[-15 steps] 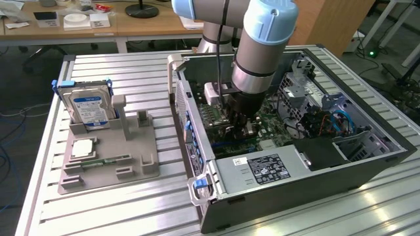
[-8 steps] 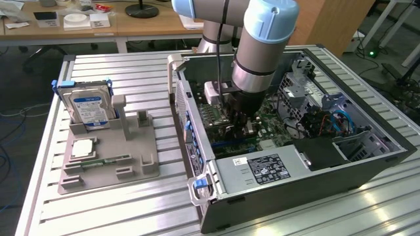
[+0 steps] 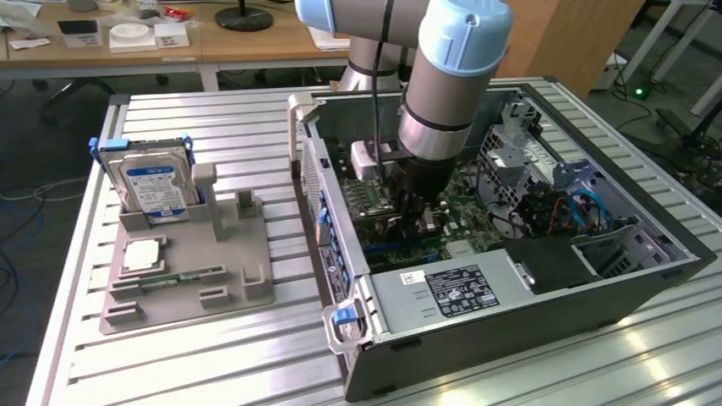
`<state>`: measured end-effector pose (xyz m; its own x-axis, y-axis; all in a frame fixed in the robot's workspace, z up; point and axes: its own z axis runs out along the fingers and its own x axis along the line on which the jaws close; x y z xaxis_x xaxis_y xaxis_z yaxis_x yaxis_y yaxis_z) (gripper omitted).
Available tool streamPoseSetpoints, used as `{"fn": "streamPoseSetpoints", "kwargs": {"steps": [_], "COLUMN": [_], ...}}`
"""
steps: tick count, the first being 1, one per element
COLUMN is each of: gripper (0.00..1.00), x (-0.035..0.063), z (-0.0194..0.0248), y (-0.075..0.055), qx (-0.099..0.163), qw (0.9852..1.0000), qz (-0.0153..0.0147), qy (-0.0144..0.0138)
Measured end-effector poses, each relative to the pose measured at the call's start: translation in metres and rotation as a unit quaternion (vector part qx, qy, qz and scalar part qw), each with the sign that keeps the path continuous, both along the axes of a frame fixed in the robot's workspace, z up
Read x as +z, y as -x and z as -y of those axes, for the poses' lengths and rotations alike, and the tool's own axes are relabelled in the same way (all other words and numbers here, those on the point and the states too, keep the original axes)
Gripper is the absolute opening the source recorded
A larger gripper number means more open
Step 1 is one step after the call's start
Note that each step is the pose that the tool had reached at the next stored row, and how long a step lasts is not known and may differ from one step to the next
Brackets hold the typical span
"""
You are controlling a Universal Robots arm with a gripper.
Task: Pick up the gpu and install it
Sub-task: 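Insert the gpu into the slot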
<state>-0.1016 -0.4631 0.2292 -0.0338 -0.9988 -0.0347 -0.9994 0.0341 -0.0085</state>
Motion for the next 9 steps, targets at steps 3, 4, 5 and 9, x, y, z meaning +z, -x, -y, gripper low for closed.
{"fn": "streamPoseSetpoints", "kwargs": {"steps": [3,4,5,9], "gripper": [0.28,0.28,0.28,0.28], "x": [-0.0001,-0.0003,-0.0006,-0.0027], "z": [0.0,-0.0001,-0.0001,-0.0001], "y": [0.0,0.0,0.0,0.0], "qx": [0.0,0.0,0.0,0.0], "qw": [1.0,1.0,1.0,1.0], "qz": [-0.0001,0.0,0.0,0.0], "qy": [0.0001,0.0,-0.0001,-0.0001]}}
